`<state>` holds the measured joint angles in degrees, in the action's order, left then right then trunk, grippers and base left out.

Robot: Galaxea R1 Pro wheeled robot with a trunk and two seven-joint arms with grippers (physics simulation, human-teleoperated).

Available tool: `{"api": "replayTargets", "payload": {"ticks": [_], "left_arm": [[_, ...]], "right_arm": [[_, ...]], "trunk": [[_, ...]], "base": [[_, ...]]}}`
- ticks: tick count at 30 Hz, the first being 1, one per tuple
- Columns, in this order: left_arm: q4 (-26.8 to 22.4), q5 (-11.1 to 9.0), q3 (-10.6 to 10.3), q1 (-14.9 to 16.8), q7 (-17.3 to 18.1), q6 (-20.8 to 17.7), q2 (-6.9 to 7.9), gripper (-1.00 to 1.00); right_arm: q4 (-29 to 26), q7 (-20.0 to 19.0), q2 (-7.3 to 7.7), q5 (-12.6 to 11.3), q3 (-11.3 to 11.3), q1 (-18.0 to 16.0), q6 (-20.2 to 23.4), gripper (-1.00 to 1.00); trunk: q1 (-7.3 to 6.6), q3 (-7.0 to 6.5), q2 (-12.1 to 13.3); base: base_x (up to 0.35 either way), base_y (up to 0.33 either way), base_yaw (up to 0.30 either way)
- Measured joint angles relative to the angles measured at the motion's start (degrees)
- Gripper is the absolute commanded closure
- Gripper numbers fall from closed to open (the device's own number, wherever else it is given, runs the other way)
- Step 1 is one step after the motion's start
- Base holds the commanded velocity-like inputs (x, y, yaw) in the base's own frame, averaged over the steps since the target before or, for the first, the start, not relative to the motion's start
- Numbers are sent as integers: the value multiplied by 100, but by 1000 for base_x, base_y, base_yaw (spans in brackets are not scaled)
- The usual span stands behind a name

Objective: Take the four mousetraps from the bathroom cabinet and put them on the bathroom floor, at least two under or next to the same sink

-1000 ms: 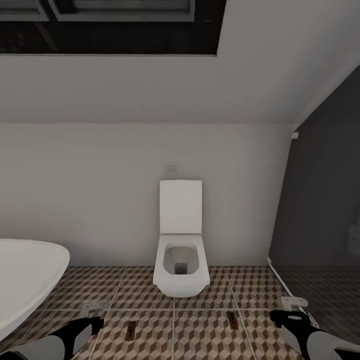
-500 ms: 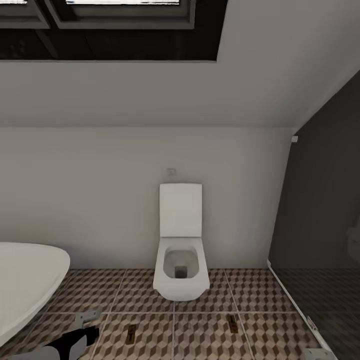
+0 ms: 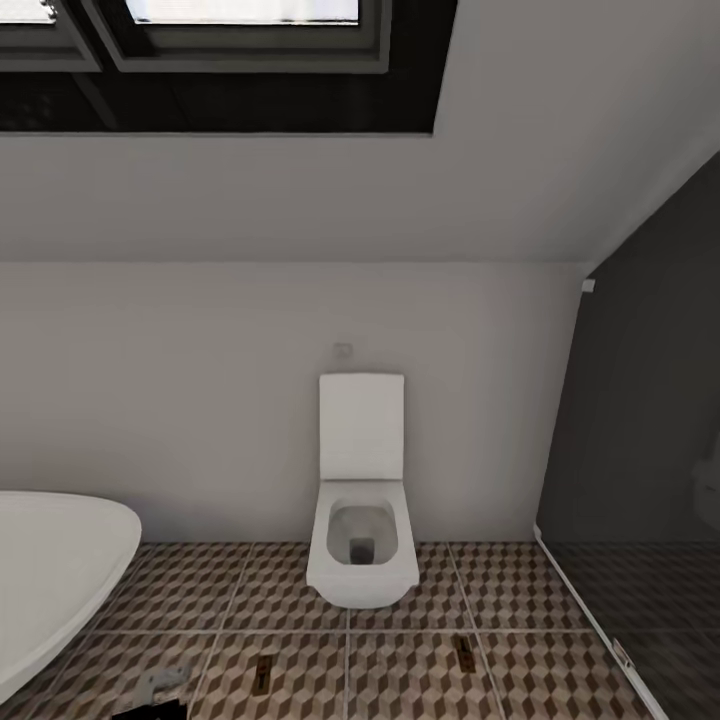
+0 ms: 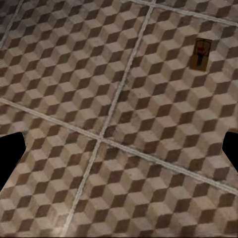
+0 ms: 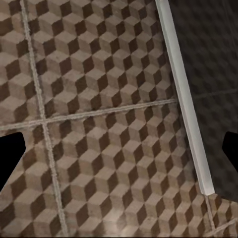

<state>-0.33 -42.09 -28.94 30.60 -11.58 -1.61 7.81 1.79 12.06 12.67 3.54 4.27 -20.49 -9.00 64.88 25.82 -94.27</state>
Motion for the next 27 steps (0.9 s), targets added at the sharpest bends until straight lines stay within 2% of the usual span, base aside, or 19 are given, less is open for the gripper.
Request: {"api": "replayTargets", "payload": {"ticks": [3,8,12,13,19,27], "left_arm": [[1,3,-2,-85,7,-1,-9,-100],[-6,15,-6,-415,40,5,-76,-100],[-11,22,-8,-697,58,10,-183,-100],[-11,23,-10,-699,58,10,-184,-100],[-14,37,-11,-1039,67,37,-348,-100],[-15,62,-12,-1350,73,78,-528,-100]], "right_arm": [[2,-6,-12,-2,1,78,-4,-100],[4,-27,-50,-5,5,376,-14,-100],[0,-46,-256,0,5,673,-31,-100],[-1,-46,-258,0,3,674,-32,-100],[-3,-61,-613,3,4,1019,-43,-100],[-4,-81,-823,5,3,1327,-55,-100]], "trunk": [[-66,-54,120],[-176,-143,321],[-264,-215,481],[-286,-234,521],[-417,-341,762],[-593,-485,1083]], "base": [[0,0,0],[0,0,0],[0,0,0],[0,0,0],[0,0,0],[0,0,0]]}}
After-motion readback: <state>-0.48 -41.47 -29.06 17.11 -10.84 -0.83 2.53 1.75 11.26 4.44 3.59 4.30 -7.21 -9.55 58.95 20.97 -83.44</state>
